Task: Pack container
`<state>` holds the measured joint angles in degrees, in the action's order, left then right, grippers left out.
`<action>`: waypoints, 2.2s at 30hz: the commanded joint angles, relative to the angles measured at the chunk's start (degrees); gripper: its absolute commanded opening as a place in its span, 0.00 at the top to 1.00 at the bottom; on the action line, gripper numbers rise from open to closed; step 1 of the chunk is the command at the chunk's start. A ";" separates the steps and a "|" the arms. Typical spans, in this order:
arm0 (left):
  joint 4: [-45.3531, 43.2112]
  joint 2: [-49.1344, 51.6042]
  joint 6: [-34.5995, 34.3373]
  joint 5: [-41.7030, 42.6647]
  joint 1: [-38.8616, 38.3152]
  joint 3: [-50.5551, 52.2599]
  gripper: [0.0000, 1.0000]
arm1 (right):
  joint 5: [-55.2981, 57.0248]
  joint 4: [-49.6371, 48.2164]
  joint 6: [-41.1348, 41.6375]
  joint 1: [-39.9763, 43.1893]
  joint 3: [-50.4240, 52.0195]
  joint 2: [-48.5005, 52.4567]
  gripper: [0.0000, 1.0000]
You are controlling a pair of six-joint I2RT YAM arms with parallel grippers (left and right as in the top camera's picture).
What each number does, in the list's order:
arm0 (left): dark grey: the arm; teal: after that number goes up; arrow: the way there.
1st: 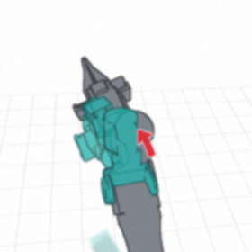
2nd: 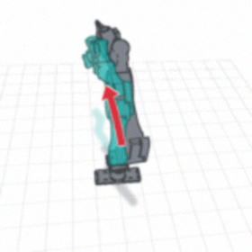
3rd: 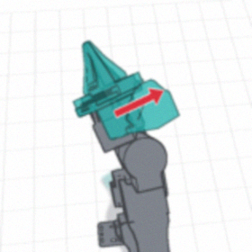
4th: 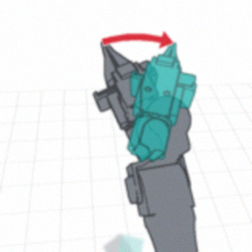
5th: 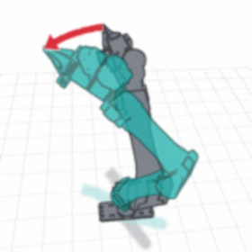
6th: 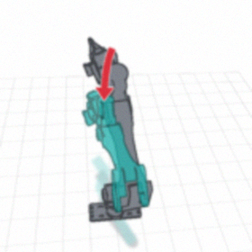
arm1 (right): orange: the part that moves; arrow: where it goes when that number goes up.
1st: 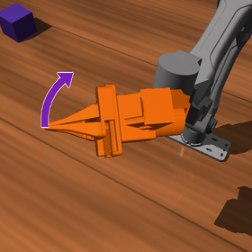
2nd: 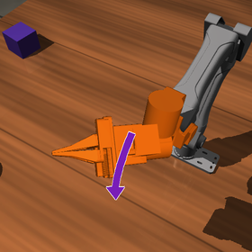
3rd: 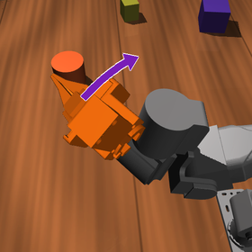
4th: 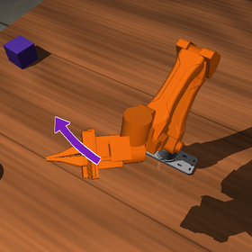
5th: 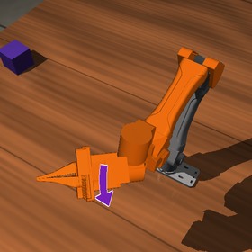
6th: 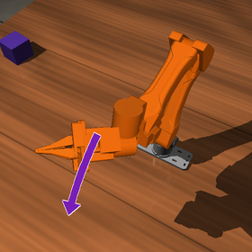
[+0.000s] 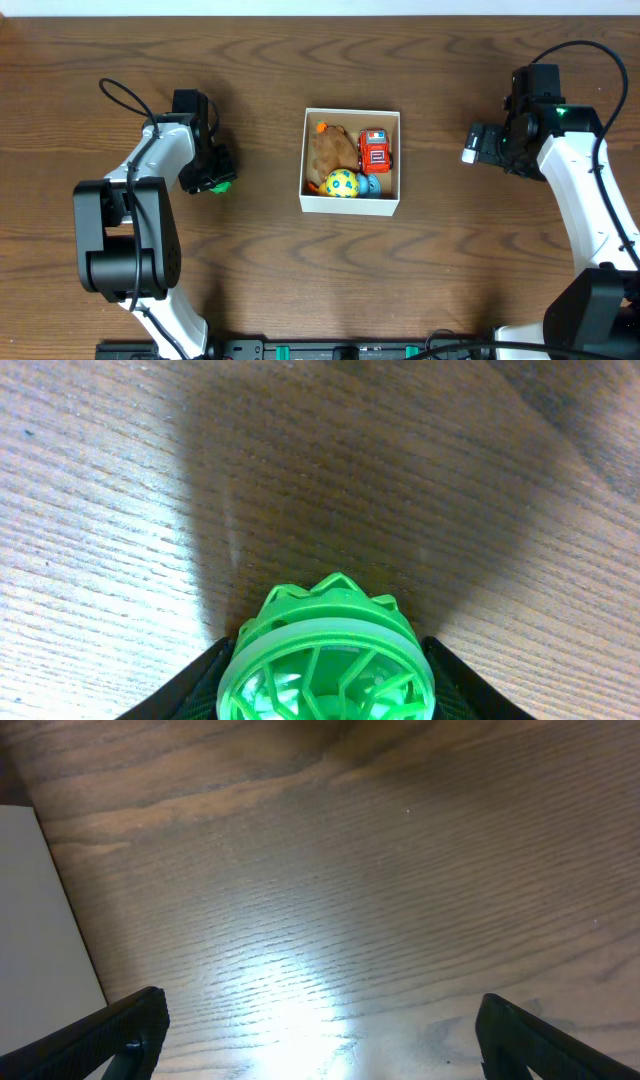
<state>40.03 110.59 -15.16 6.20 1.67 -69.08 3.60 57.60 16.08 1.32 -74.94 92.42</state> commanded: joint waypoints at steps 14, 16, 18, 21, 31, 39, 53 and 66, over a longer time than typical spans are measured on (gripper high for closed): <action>9.70 -11.28 0.07 0.48 -6.47 -9.09 0.58 | 0.00 0.02 -0.48 0.37 -0.26 0.13 0.01; 9.64 -14.51 0.07 0.48 -10.21 -10.82 0.58 | 0.00 0.00 -0.48 0.37 -0.26 0.13 0.01; 7.85 -17.38 0.50 0.48 -14.64 -11.65 0.59 | 0.00 -0.07 -0.48 0.37 -0.26 0.13 0.01; 3.02 -19.61 4.37 0.44 -22.40 -11.65 0.59 | -0.02 -0.15 -0.46 0.37 -0.26 0.13 0.01; -6.25 -11.89 6.56 0.44 -39.43 -11.63 0.57 | 0.00 0.02 -0.48 0.37 -0.26 0.13 0.01; -6.64 -8.52 6.58 0.46 -40.11 -11.69 0.22 | 0.00 0.02 -0.48 0.37 -0.26 0.13 0.01; 0.35 -27.50 6.49 -2.58 -22.93 -11.85 0.02 | 0.37 -3.28 -5.53 -2.58 -0.28 0.09 0.01; 3.19 -28.81 6.34 -2.56 -4.24 -11.78 0.02 | 6.71 -23.08 -7.04 -12.63 -0.42 0.00 0.01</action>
<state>43.11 81.08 -8.97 4.01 -3.86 -80.82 8.08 35.73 10.44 -11.09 -74.94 92.42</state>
